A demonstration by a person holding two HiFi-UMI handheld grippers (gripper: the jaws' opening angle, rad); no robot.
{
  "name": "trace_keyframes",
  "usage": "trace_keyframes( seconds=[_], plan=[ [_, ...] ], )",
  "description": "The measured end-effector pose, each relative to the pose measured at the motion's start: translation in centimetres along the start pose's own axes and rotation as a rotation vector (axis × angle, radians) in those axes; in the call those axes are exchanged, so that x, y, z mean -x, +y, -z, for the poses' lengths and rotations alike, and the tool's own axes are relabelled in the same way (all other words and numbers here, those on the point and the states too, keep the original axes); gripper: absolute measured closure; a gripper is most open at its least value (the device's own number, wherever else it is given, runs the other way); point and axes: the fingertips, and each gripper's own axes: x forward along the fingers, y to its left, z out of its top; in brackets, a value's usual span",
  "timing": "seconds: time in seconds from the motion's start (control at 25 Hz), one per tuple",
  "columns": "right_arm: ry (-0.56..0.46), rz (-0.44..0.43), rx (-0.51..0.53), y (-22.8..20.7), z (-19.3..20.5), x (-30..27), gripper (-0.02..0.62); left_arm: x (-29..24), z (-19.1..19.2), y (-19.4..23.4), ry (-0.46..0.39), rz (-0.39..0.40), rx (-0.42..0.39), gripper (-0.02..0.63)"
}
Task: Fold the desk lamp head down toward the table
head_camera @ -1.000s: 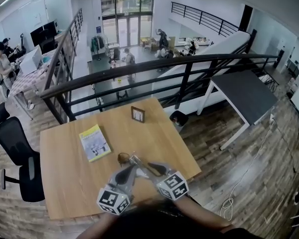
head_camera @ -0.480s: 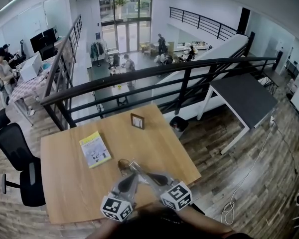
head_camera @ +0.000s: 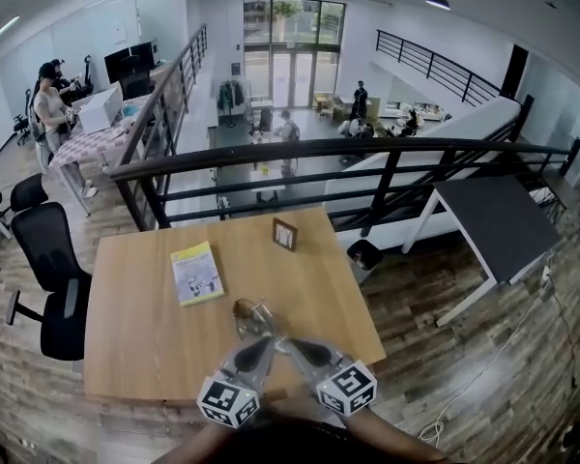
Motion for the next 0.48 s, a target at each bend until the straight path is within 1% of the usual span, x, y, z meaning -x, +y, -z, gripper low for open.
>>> trace_keyframes(
  seconds=[0.28,0.48],
  plan=[
    [-0.008,-0.067,-0.007,0.6,0.5,5.4,0.592,1.3,1.1,-5.6,-0.005,-0.087,0.002,0.606],
    [-0.007,-0.119,-0.010,1.9,1.5,9.3,0.592,3.1,1.7,-9.5,-0.042,-0.153,-0.007,0.606]
  ],
)
